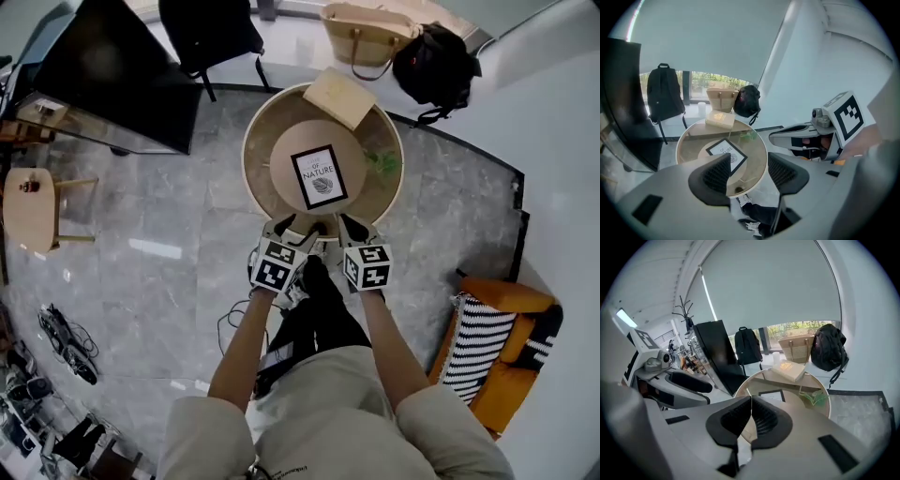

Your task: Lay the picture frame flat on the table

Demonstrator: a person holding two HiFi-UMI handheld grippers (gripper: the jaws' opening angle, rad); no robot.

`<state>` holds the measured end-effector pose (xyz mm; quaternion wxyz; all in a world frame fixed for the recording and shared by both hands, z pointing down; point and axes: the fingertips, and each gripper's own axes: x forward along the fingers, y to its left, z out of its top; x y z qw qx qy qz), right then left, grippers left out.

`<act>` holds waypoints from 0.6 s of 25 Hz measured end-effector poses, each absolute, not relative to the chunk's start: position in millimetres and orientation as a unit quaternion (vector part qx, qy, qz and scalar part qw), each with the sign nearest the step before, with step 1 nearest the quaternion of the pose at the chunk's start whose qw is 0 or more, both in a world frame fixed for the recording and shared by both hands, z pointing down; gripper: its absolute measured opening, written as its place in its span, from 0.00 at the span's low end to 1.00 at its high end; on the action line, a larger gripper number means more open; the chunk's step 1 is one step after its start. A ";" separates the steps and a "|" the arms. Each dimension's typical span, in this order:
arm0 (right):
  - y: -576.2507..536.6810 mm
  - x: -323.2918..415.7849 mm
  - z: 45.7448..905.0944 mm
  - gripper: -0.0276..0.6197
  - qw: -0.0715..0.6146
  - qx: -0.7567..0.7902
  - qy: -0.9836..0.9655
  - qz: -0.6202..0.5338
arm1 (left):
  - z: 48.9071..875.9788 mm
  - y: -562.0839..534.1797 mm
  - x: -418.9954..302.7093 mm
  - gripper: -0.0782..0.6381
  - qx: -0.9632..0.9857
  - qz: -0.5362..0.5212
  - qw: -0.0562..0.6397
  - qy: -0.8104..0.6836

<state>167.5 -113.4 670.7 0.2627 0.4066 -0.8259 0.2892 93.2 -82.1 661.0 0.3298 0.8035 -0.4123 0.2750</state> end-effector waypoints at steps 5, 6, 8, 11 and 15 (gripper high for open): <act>-87.1 160.3 622.4 0.09 0.245 0.398 -0.835 0.290 | 619.8 -59.0 103.8 0.47 0.828 0.297 0.294 -0.374; -81.8 159.3 613.8 0.09 0.242 0.398 -0.837 0.288 | 612.0 -56.0 102.0 0.47 0.829 0.296 0.288 -0.377; -72.7 159.5 597.8 0.09 0.235 0.401 -0.837 0.288 | 589.9 -53.3 96.1 0.47 0.828 0.287 0.281 -0.392; -58.3 164.3 573.9 0.09 0.219 0.404 -0.837 0.297 | 551.7 -47.8 90.4 0.47 0.824 0.268 0.275 -0.416; -48.7 171.1 559.8 0.09 0.209 0.384 -0.842 0.317 | 520.6 -45.0 90.1 0.46 0.823 0.236 0.263 -0.444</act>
